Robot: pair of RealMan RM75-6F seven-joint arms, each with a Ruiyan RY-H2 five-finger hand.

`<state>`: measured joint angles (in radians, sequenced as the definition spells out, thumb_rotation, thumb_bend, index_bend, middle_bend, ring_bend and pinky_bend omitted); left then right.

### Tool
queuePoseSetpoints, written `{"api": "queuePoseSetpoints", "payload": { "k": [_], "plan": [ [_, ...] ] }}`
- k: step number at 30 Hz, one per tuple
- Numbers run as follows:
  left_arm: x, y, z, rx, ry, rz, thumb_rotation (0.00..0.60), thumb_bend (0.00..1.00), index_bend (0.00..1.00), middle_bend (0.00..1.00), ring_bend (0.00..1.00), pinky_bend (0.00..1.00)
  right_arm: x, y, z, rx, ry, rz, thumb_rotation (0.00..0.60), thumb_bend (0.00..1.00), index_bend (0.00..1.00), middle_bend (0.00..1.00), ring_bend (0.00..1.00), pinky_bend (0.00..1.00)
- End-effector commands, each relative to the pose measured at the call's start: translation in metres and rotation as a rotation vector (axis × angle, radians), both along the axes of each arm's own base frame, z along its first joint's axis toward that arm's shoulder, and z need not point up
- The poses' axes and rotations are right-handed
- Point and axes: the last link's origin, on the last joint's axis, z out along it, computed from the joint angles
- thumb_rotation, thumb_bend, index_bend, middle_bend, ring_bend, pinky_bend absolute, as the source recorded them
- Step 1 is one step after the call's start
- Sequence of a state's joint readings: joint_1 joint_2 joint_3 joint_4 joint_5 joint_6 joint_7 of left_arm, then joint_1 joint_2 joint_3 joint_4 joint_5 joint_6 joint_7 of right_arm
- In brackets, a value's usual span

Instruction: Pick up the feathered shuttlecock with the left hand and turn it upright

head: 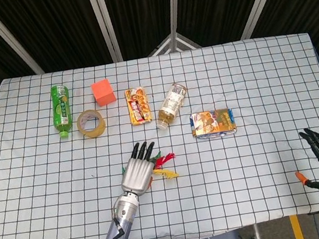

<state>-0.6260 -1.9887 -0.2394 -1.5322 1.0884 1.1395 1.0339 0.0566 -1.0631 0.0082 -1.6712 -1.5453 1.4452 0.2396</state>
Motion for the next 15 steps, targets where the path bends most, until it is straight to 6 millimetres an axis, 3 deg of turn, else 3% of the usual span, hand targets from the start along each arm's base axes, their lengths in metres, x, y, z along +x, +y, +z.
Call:
{"api": "queuePoseSetpoints", "payload": {
  "k": [1, 15],
  "plan": [
    [0.0012, 0.0014, -0.0037, 0.011, 0.005, 0.007, 0.600, 0.45, 0.50, 0.04, 0.00, 0.00, 0.0004, 0.0006, -0.0003, 0.002, -0.002, 0.001, 0.600, 0.34, 0.00, 0.00, 0.00, 0.00],
    [-0.0008, 0.0047, -0.0087, 0.024, 0.001, 0.032, 0.600, 0.49, 0.54, 0.05, 0.00, 0.00, 0.0001, 0.0013, -0.0006, 0.002, 0.000, -0.001, 0.600, 0.34, 0.00, 0.00, 0.00, 0.00]
  ]
}}
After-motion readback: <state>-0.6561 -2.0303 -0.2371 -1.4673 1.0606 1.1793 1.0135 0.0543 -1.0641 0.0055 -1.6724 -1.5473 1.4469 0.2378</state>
